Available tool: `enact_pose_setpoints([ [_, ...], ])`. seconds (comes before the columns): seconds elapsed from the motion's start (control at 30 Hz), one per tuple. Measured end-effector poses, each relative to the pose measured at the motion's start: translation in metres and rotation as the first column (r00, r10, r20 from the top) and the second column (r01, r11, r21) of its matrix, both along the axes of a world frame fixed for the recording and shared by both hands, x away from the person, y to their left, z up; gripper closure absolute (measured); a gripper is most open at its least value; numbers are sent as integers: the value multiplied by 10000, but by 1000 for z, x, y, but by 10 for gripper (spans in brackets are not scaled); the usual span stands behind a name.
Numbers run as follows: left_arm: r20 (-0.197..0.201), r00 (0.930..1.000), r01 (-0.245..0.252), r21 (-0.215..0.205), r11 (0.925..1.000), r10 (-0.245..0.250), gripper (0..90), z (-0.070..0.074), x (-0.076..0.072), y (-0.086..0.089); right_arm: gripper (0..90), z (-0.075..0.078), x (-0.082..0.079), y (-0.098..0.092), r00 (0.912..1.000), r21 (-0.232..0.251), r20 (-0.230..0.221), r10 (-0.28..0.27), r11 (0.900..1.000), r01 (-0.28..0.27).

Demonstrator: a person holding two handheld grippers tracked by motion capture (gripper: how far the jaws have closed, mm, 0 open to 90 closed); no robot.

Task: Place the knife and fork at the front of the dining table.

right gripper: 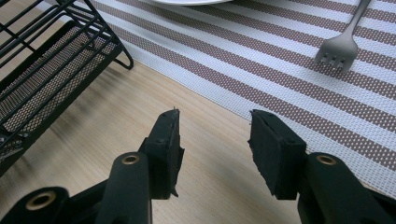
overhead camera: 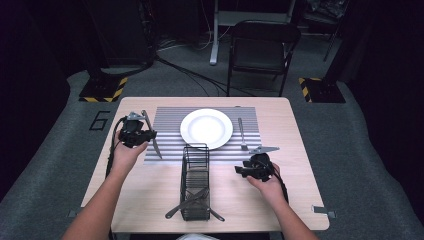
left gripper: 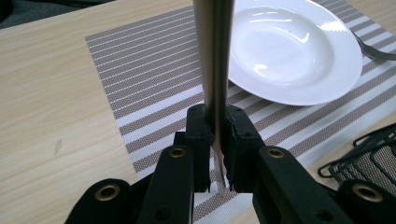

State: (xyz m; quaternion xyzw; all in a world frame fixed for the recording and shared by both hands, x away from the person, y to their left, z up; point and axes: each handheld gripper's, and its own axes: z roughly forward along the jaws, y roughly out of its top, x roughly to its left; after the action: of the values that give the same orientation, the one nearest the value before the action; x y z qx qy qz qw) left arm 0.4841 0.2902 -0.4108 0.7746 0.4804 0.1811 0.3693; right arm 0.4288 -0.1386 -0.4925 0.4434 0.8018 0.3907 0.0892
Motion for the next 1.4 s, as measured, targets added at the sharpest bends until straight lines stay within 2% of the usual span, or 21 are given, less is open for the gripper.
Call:
enact_pose_setpoints([
  [0.03, 3, 10000, -38, -79, 10000, 38, 809, -1, 1, 0, 526, 0, 0, 0, 10000, 1, -9, 2, 10000, -2],
  [0.1, -18, 9998, -211, -525, 9984, 210, 811, -4, 6, 1, 525, 0, 0, 0, 10000, -13, -25, 5, 10000, -5],
  [0.13, -151, 9997, -191, -565, 9982, 183, 812, -4, 8, 2, 525, -1, 1, 0, 10000, -23, -26, -8, 10000, 8],
  [0.17, -31, 9995, -315, -687, 9971, 314, 812, -5, 10, 1, 525, -1, 1, 0, 10000, -10, -42, -2, 10000, 2],
  [0.23, -127, 9990, -429, -684, 9967, 422, 811, -6, 13, 0, 524, -1, 1, 0, 10000, -4, -40, -8, 10000, 8],
  [0.4, -55, 9982, -602, -884, 9943, 599, 812, -10, 20, -3, 522, -1, 1, -1, 10000, 2, -36, -2, 10000, 2],
  [0.8, 485, 9925, -1045, -1419, 9843, 1124, 814, -26, 32, -17, 518, -1, 1, -3, 10000, 112, -62, -54, 9999, 54],
  [0.87, 482, 9922, -1073, -1447, 9836, 1153, 814, -27, 33, -17, 518, -1, 1, -4, 10000, 122, -40, -39, 9999, 39],
  [0.97, 441, 9902, -1237, -1644, 9786, 1326, 815, -31, 36, -19, 518, -1, 1, -4, 10000, 143, -34, -45, 9999, 46],
  [1.13, 191, 9871, -1544, -1488, 9767, 1589, 816, -40, 43, -20, 516, -1, 0, -4, 9997, 162, -211, -117, 9998, 120],
  [1.33, 1, 9825, -1830, -1818, 9661, 1862, 822, -52, 49, -21, 516, -1, 1, -6, 9999, 186, -112, -112, 9998, 114],
  [1.4, -16, 9824, -1843, -1644, 9690, 1865, 823, -53, 51, -22, 517, -1, 1, -7, 9998, 205, -147, -98, 9997, 101],
])
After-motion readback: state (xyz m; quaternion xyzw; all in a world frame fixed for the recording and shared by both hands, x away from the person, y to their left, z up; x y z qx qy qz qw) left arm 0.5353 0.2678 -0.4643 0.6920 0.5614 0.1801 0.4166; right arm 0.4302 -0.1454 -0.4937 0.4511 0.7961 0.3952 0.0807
